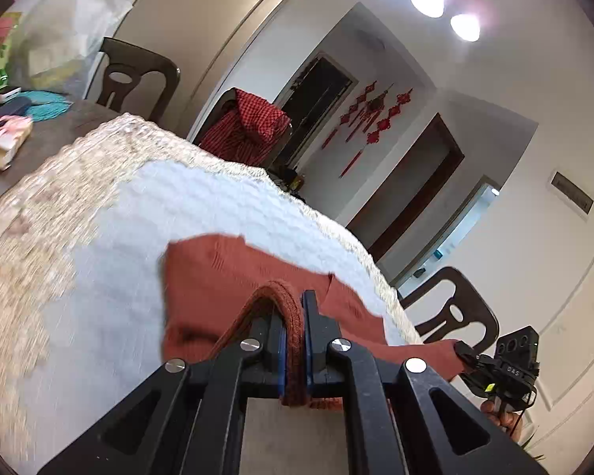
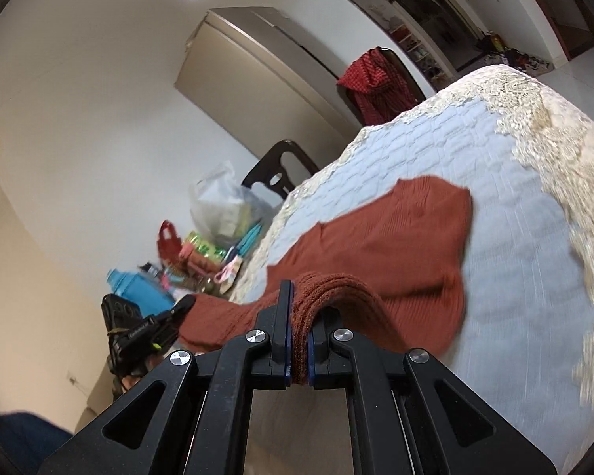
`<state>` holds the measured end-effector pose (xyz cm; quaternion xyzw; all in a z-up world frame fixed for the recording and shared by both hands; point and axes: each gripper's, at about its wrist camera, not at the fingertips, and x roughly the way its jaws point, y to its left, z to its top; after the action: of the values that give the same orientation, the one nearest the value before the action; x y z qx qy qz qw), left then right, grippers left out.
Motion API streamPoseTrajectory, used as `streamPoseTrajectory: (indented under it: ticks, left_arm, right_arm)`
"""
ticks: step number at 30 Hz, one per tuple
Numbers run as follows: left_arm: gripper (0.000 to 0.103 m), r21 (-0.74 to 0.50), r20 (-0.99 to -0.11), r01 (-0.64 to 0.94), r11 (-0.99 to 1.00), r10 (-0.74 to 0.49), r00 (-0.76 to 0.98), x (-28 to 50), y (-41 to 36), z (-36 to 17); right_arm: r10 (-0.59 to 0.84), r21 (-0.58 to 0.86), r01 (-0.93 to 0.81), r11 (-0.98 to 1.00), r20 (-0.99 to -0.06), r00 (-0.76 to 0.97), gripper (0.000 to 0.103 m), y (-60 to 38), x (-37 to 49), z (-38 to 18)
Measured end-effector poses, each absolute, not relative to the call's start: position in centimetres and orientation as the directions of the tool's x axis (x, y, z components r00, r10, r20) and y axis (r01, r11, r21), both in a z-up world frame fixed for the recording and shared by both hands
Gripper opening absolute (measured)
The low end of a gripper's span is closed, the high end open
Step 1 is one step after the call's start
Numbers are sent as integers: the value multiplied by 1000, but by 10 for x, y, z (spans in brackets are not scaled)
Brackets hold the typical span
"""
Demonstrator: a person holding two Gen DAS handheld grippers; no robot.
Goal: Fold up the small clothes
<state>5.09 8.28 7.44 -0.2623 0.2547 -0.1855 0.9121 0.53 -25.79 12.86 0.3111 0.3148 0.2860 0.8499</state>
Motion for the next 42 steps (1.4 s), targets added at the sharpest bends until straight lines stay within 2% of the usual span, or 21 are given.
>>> streamPoseTrajectory:
  ticks: [8,14,16,21,23,26,28,29,30,36,42]
  left_arm:
    - [8,-590,-458,105,801,-439,773,134,82,61]
    - [8,-600,-601,-50,798,-409,687,180,88,10]
    - [8,-606,-616,-73,792,-410,672,184,90,0]
    - [8,-604,-631,-86,792,-409,659,190,88,-1]
    - [10,-611,-637,-100,786,-412,651,197,88,-1]
    - [16,-615,-625,-98,783,-407,666,198,90,4]
    - [27,-611,-605,-85,787,-395,691,198,91,10]
    - [34,-600,-597,-84,796,-375,709,197,92,15]
    - [38,-592,-587,-83,802,-358,726,195,93,19]
    - [38,-552,-568,-46,832,-336,751,180,94,33]
    - [39,-434,-643,-33,900,-284,711,181,81,22]
  right_arm:
    - [664,761,-182,622,-390,638,5,-270,86,117]
    - [654,786,-4,618,-510,559,5,-276,144,68]
    - [642,776,32,629,-542,542,6,-276,153,58]
    - [646,786,43,616,-536,544,7,-277,167,55]
    - [644,787,75,613,-552,530,10,-277,174,51]
    - [645,797,90,598,-544,536,26,-279,178,48]
    - [651,813,67,579,-510,563,45,-281,177,52]
    - [653,821,53,569,-489,578,48,-282,175,55]
    - [652,825,43,563,-476,590,49,-283,175,57]
    - [607,769,-19,639,-489,626,49,-279,161,74]
    - [542,649,-66,758,-570,617,49,-265,147,75]
